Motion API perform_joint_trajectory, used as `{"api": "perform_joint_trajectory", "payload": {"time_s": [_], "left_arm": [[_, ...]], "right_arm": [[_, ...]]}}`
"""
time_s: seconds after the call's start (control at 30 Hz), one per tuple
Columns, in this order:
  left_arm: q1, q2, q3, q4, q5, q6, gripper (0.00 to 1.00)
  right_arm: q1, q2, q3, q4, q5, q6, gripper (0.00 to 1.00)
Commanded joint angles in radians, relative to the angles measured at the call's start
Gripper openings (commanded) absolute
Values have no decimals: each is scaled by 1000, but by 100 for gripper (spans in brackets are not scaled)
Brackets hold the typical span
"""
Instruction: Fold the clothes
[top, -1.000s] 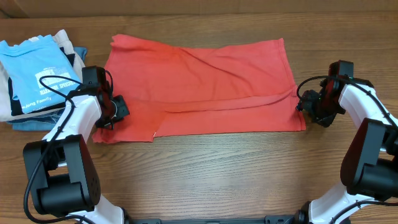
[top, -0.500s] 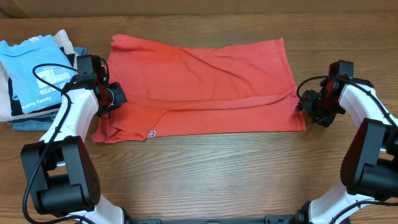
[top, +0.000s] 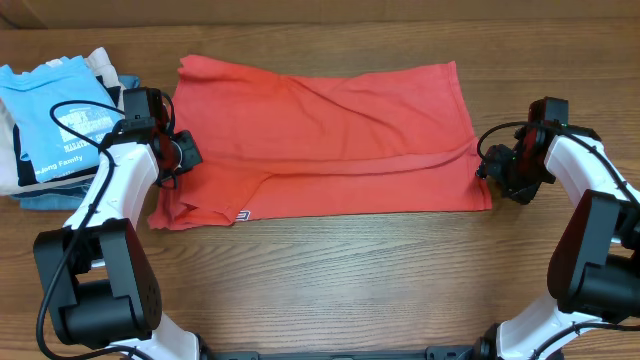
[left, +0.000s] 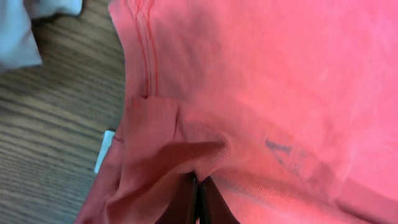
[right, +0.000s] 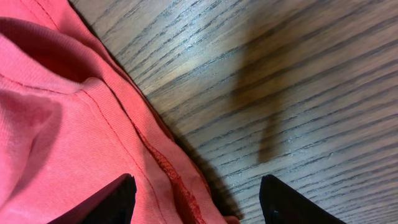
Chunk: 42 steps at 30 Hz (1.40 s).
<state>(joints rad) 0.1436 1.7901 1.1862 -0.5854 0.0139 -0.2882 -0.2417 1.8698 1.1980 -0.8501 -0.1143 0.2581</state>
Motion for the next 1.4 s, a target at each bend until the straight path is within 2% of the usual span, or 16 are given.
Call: {"api": "perform_joint_trajectory", "payload": {"time_s": [0.0,0.43,0.53,0.6,0.67,0.77,0.9,1.0,1.2,1.3,1.37], "left_arm": [[2,7,18,35,-9,-12,5],[2,7,18,84,20,-26,10],[1,7,18,56,67,-26,11],[-1,7,18,15,73,-26,17],[-1,7,18,-13,55,-22,29],[-1,8,18,-34,38,-5,35],[-1,16,17,-34,30,-2,36],[-2,32,11,-27,29,5,35],[-4,105,11,-6,34,4,24],[-6,120,11,9,46,5,6],[-7,113,16,26,56,5,4]], "right_arm": [[-1,-1,10,2,8,3,68],[-1,-1,10,-1,8,4,68],[-1,-1,10,-2,8,3,68],[-1,-1,10,-2,8,3,68],[-1,-1,10,-2,8,3,68],[-1,-1,10,-2,8,3,68],[-1,-1,10,-3,8,4,68],[-1,-1,10,-9,8,4,68],[-1,-1,10,-16,7,4,68],[-1,-1,10,-18,7,4,68],[-1,-1,10,-17,8,4,68]]}}
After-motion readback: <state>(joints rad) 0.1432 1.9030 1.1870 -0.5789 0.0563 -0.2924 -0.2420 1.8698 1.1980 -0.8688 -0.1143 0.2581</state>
